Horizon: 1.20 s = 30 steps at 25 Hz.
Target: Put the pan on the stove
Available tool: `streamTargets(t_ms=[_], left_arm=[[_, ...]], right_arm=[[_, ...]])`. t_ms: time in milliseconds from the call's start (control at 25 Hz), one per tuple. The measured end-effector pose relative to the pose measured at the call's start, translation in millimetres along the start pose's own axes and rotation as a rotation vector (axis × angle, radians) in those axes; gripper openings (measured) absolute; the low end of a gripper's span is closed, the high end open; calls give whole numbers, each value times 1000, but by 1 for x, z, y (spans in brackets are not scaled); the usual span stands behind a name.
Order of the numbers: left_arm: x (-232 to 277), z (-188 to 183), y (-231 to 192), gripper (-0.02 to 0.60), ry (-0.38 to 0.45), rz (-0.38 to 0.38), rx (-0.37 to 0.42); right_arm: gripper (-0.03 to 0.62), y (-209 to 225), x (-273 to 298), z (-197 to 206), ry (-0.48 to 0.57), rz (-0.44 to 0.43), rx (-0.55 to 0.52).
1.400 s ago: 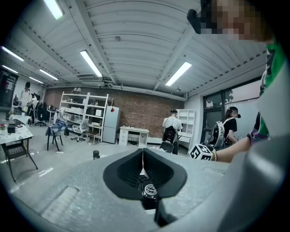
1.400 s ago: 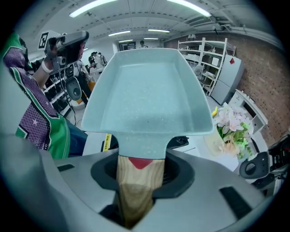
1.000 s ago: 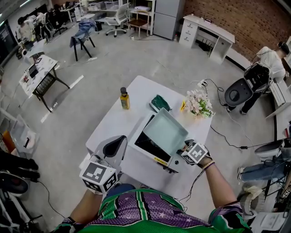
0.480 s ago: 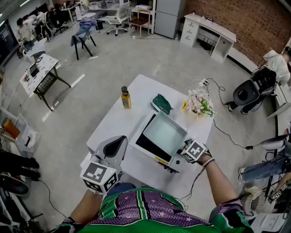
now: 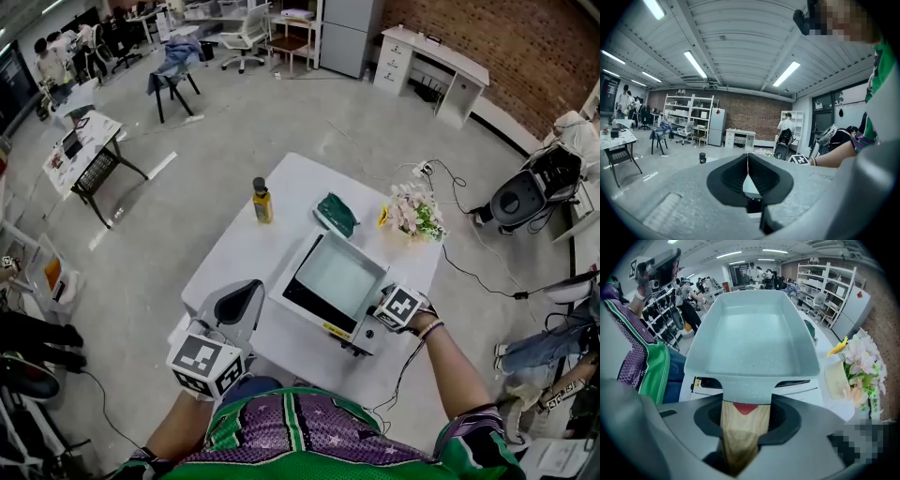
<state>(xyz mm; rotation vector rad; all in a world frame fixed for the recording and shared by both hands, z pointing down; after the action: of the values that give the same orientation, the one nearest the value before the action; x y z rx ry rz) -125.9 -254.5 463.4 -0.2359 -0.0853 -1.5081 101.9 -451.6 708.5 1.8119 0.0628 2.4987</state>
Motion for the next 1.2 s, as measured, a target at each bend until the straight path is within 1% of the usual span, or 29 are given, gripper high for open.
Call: streamTargets(t_ms=[160, 440, 640, 800, 1000, 1200], left_arm=[[-3, -1, 0, 18, 2, 4, 0], [-2, -1, -1, 18, -2, 9, -4], [-2, -2, -4, 18, 5, 9, -5], [-4, -1, -3, 18, 8, 9, -5], [-5, 1, -1, 18, 8, 7, -5], [-8, 2, -2, 18, 9, 7, -8]], right_arm=[[153, -3, -1, -1, -32, -5, -16], [153, 0, -4, -1, -51, -17, 23], [153, 0, -3, -1, -107, -25, -19], [154, -2, 0, -3, -120, -31, -28], [155, 0, 1, -2, -162, -16, -60], [155, 1, 0, -3, -167, 2, -38]])
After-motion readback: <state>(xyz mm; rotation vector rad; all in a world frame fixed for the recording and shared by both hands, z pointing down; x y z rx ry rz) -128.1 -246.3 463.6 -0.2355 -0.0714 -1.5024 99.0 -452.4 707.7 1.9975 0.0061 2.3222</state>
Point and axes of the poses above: the fingertips, and each gripper's own axes: x forward along the fingers, y to its right, z out of its underside, the point moved 5 cm from there along -x, backward along the fingers, and after that the axes turned 1 degree about -z, right-handed, at the moved point
